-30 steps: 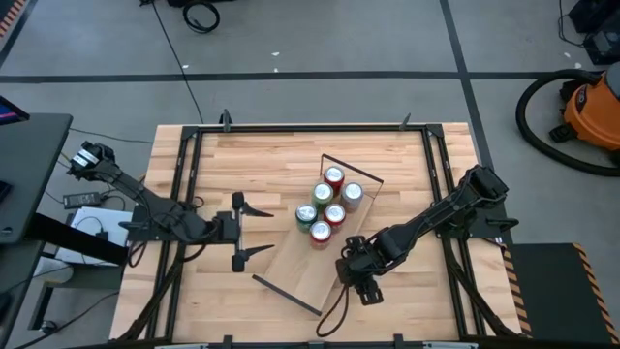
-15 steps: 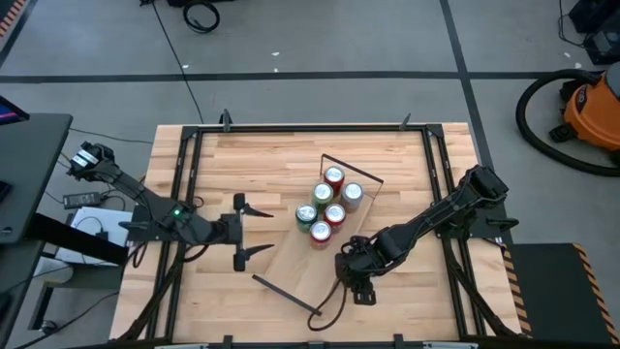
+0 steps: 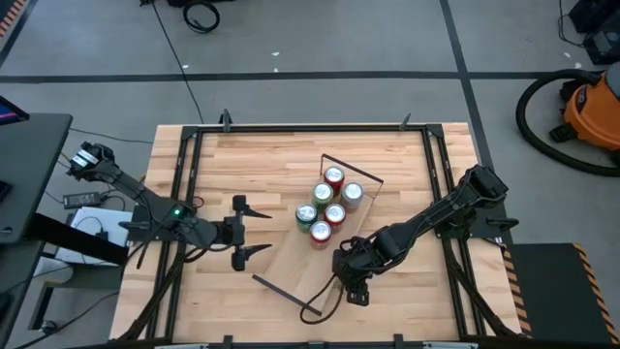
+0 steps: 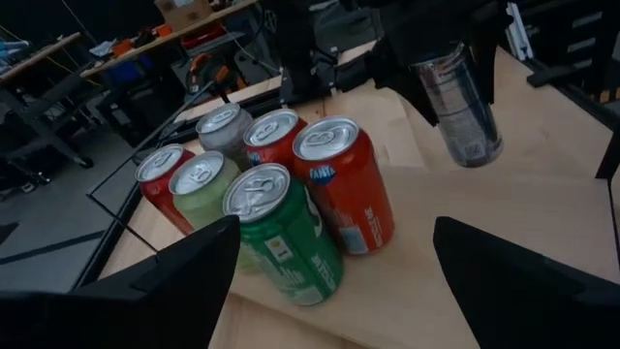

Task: Place canned beverage on shelf
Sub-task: Put the blue soda can on the shelf

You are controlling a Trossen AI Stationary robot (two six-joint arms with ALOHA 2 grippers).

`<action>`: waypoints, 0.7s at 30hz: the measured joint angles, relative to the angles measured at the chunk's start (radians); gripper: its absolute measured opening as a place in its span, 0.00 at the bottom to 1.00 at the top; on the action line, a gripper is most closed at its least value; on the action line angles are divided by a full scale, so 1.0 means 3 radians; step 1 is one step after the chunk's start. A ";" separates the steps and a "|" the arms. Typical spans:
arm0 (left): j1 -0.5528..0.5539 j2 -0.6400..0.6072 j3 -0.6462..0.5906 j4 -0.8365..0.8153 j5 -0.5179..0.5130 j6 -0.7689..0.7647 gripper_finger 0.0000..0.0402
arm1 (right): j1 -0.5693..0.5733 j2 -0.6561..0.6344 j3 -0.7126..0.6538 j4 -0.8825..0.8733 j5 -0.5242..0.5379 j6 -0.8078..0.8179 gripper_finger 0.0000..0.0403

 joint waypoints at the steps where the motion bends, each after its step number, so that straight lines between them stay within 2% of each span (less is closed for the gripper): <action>1: 0.0000 0.0000 0.0000 -0.0011 -0.0001 0.0000 0.88 | -0.0006 0.0000 0.0000 -0.0002 -0.0001 0.0011 0.64; 21: 0.0000 0.0000 0.0001 0.0007 -0.0001 -0.0001 0.88 | -0.0044 -0.0001 0.0000 -0.0015 -0.0025 -0.0058 0.64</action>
